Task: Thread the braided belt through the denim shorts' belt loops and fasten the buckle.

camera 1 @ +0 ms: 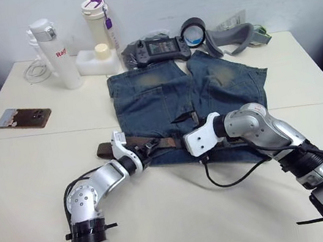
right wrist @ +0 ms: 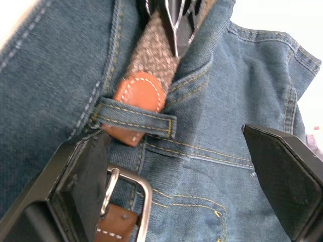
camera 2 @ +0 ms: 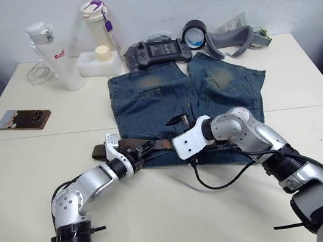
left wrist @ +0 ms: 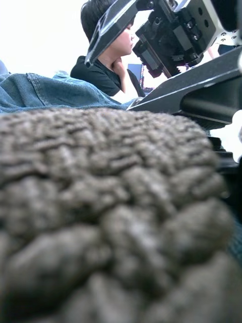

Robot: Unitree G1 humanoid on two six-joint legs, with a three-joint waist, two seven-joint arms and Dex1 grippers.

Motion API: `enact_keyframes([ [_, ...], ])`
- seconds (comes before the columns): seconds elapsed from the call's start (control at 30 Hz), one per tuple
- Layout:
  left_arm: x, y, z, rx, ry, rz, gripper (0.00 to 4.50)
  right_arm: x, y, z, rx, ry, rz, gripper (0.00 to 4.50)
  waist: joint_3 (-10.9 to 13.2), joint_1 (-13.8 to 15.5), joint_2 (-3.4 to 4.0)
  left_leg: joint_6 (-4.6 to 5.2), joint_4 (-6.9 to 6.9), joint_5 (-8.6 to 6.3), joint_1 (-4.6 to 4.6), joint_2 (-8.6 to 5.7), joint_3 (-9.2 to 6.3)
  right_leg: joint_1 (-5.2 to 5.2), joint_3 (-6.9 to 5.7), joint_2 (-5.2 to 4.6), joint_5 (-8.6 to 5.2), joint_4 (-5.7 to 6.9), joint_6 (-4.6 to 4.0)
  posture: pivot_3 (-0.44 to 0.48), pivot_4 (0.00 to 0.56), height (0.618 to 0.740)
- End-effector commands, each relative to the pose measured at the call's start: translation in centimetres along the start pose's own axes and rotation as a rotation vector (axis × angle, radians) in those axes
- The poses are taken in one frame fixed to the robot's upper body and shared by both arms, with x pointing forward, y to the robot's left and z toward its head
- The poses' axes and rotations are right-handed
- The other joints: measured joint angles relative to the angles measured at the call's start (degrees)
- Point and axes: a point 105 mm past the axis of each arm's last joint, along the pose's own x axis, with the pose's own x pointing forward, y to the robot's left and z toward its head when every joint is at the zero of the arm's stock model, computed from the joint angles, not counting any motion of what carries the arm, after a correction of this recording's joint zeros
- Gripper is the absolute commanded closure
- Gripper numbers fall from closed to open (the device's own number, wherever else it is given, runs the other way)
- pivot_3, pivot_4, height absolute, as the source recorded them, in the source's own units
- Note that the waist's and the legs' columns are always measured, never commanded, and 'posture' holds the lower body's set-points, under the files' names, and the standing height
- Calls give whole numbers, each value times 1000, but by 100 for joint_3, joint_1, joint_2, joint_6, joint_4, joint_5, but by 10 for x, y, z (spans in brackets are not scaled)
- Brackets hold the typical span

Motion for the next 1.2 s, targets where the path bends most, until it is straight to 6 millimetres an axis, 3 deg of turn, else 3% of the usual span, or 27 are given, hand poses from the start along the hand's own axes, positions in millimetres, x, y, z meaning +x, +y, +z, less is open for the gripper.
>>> enact_keyframes([
  [0.03,17,-5,-3,-25,17,-23,4500,-12,35,-15,66,86,161,38,-1,23,1,0,0,0,1,0,-1,2,0,0,0,0,0,0,150,731],
  [0.13,22,-7,-8,-45,29,-40,4500,-9,32,-18,75,97,126,38,-1,41,1,-5,-5,-7,44,-5,-19,63,-16,-2,0,-23,1,0,150,731],
  [0.33,35,-13,-27,-93,88,-83,4500,-5,35,-13,117,78,118,38,-1,59,3,-28,-4,-42,53,-15,-23,79,-18,-13,3,-30,7,0,150,731],
  [0.63,43,-12,-51,-120,170,-100,4500,-18,13,-4,146,67,32,38,-5,193,9,-26,-5,-44,52,-36,-29,88,-23,-35,14,-47,28,0,150,731],
  [0.73,44,-12,-59,-57,223,-94,4500,-26,5,6,190,30,26,38,-6,209,10,-23,-7,-46,51,-44,-29,90,-23,-42,18,-52,35,0,150,731],
  [0.87,45,-3,-60,46,255,-37,4500,-51,-15,28,244,-63,42,38,-5,256,13,-18,-8,-49,29,-65,-28,83,-26,-63,34,-72,64,0,150,731],
  [0.97,45,0,-60,66,258,-27,4500,-66,-24,33,266,-76,42,38,-5,305,20,-15,-6,-49,5,-79,-31,69,-33,-75,42,-82,79,0,150,731],
  [1.03,46,2,-60,63,259,-24,4500,-75,-33,24,253,-26,16,38,-4,320,26,-12,-5,-48,-10,-88,-39,66,-42,-84,52,-99,94,0,150,731],
  [1.1,48,3,-62,45,259,-29,4500,-81,-42,-2,220,98,-54,38,-5,319,27,-9,-7,-50,-15,-100,-44,71,-52,-101,63,-117,101,0,150,731],
  [1.2,51,3,-64,16,256,-42,4500,-76,-34,-20,181,156,-55,38,-6,332,30,-9,-8,-50,-16,-117,-46,75,-58,-118,67,-124,109,0,150,731],
])
